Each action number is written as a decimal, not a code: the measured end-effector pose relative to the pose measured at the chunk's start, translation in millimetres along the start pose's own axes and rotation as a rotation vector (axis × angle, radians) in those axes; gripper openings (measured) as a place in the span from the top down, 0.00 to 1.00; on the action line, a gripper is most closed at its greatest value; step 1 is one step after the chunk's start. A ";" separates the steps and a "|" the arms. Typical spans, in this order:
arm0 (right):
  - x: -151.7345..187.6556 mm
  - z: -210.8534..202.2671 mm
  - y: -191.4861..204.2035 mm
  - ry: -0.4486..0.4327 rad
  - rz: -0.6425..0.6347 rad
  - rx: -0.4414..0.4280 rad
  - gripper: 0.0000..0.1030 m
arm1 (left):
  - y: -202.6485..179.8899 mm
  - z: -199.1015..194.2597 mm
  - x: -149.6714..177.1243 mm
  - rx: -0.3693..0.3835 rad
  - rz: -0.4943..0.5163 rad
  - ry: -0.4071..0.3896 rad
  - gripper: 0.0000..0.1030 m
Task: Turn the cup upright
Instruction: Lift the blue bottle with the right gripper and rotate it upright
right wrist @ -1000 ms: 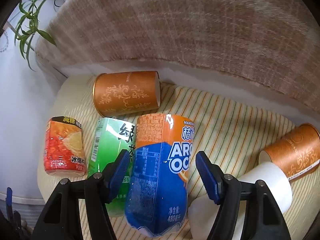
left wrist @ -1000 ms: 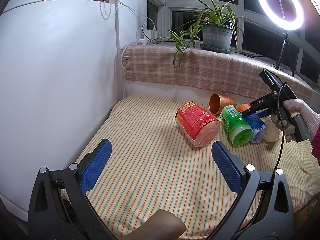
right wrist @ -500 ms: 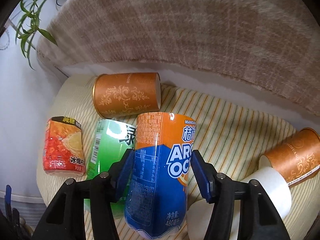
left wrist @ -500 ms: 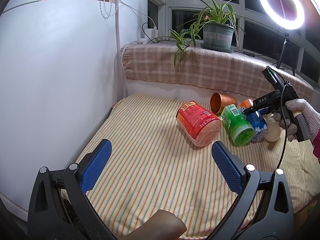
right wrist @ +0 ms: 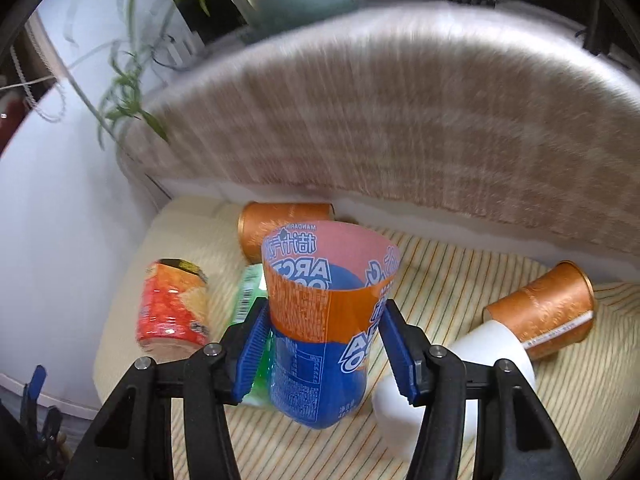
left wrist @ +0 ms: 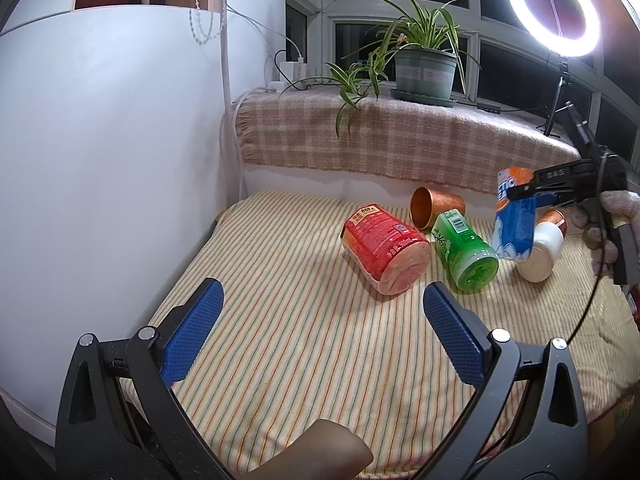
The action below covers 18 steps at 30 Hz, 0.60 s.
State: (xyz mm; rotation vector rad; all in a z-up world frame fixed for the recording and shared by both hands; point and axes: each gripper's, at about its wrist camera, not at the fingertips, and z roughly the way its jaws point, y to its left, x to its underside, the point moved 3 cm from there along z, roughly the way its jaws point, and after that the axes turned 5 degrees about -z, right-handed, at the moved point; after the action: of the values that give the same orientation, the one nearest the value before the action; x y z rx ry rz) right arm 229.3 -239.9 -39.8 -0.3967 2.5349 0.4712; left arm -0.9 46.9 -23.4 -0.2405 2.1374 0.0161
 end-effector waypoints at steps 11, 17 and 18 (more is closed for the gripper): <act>52.1 -40.3 27.6 -0.028 0.054 -0.173 0.44 | -6.3 2.3 -1.8 0.029 0.010 -0.001 0.01; 94.1 -36.4 52.1 0.057 0.081 -0.292 0.44 | -9.3 4.5 -0.5 0.059 -0.001 0.017 0.01; 101.0 -37.3 54.0 0.069 0.081 -0.303 0.44 | -10.3 4.9 -0.3 0.064 -0.001 0.021 0.01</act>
State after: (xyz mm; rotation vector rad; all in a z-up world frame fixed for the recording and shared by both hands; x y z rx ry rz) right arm 110.4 -225.1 -51.5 -0.4272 2.5571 0.8927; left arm 5.1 37.3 -25.0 -0.2050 2.1544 -0.0561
